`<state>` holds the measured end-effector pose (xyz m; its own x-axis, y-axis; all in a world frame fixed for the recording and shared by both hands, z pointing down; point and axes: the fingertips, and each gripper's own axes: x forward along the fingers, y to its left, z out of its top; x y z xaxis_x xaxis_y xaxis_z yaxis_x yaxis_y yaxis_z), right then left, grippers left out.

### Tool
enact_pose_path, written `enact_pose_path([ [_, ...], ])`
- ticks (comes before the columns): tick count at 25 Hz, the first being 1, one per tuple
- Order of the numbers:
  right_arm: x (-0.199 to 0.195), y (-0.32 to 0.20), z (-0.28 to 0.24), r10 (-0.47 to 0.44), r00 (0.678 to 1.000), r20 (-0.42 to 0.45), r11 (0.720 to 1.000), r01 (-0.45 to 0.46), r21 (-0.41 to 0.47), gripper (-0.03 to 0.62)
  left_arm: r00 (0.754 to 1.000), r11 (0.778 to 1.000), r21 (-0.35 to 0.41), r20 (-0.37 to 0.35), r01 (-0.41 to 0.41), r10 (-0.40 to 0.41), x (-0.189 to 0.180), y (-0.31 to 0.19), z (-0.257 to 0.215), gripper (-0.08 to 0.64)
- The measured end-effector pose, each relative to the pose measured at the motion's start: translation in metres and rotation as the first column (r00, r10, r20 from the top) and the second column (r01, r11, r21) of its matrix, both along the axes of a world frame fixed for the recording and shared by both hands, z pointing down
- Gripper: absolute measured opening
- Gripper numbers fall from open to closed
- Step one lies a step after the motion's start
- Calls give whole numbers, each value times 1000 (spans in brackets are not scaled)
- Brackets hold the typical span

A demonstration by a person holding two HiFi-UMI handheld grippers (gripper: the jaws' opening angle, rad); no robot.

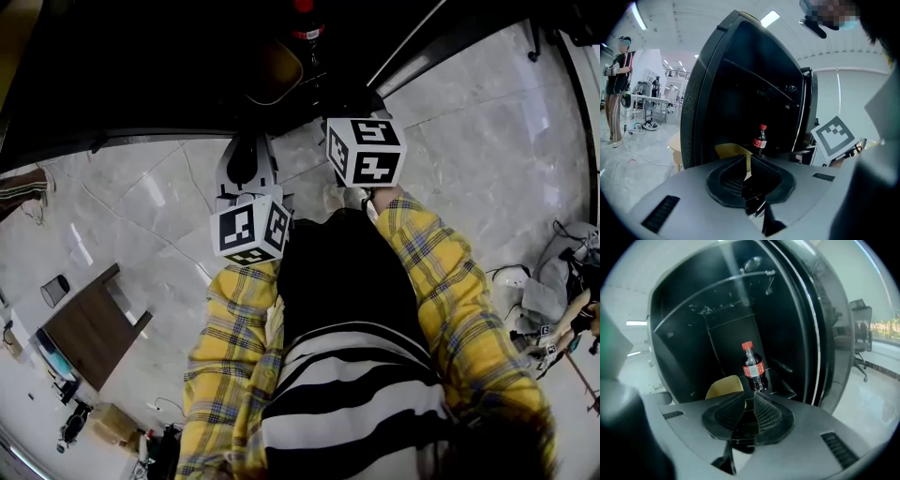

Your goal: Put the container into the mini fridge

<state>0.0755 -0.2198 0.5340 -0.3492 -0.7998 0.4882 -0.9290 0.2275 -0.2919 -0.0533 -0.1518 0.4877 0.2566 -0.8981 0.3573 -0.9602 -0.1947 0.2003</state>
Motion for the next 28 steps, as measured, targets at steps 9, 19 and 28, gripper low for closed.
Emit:
enact_pose_path([
  [9,28,21,-25,0,1000,-16,998,1,65,46,998,999,0,-37,44,-44,-7,-4,-5,38],
  [19,49,44,-29,8,1000,-13,998,-7,59,28,998,999,-20,-50,47,-48,-1,7,-14,38],
  [28,54,69,-33,-9,1000,-2,999,9,32,26,998,998,-50,-55,24,-27,2,18,-17,38],
])
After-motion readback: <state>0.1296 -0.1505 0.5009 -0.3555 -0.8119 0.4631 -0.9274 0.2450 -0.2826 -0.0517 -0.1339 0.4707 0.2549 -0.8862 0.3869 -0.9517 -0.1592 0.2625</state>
